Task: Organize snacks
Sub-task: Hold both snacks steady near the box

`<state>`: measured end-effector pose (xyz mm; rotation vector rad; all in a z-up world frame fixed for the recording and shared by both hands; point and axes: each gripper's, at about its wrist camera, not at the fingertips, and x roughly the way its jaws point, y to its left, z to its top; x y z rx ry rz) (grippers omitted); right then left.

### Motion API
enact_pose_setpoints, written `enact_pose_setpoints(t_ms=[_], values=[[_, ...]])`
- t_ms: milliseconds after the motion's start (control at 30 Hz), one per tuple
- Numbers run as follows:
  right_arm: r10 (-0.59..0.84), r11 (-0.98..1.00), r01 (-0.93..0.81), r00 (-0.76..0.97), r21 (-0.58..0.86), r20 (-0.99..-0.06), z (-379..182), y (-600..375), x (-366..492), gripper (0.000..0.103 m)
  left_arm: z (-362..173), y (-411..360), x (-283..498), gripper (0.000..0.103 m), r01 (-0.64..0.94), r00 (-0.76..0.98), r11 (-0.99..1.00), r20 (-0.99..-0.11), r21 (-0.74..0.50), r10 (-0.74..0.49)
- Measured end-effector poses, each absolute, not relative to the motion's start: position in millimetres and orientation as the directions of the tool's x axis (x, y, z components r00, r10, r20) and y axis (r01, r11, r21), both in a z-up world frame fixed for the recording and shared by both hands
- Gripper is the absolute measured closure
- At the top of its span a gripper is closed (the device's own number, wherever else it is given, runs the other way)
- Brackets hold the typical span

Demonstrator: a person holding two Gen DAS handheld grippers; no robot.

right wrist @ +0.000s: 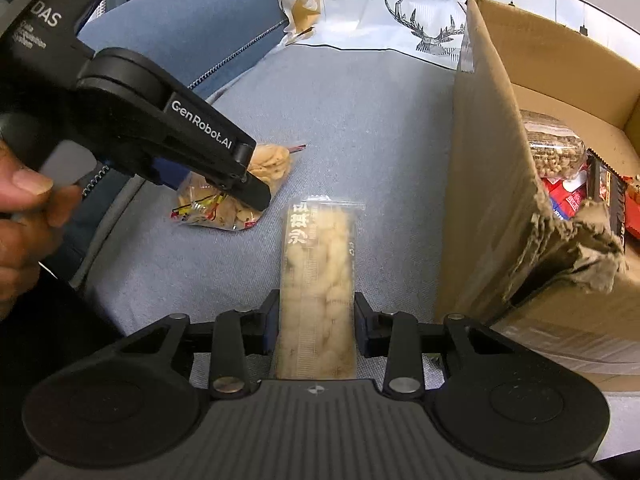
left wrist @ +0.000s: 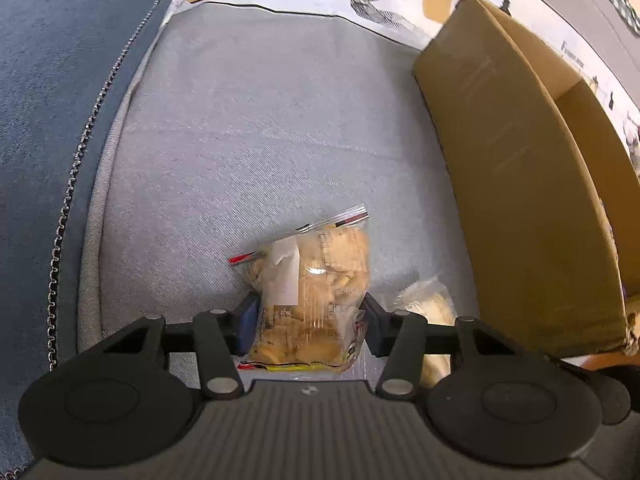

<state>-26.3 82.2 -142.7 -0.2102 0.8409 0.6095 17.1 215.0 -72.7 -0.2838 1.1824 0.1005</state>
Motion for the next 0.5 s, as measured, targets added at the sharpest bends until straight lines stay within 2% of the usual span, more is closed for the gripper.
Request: enact_pose_setpoints(t_ms=[500], values=[[0.416,0.813,-0.578,0.495,0.067,-0.763,-146.4,85.9,-22.4,0.065,-77.7,209.0,20.3,0.045,-0.183,0.362,0.972,-0.929,-0.15,-0.075]])
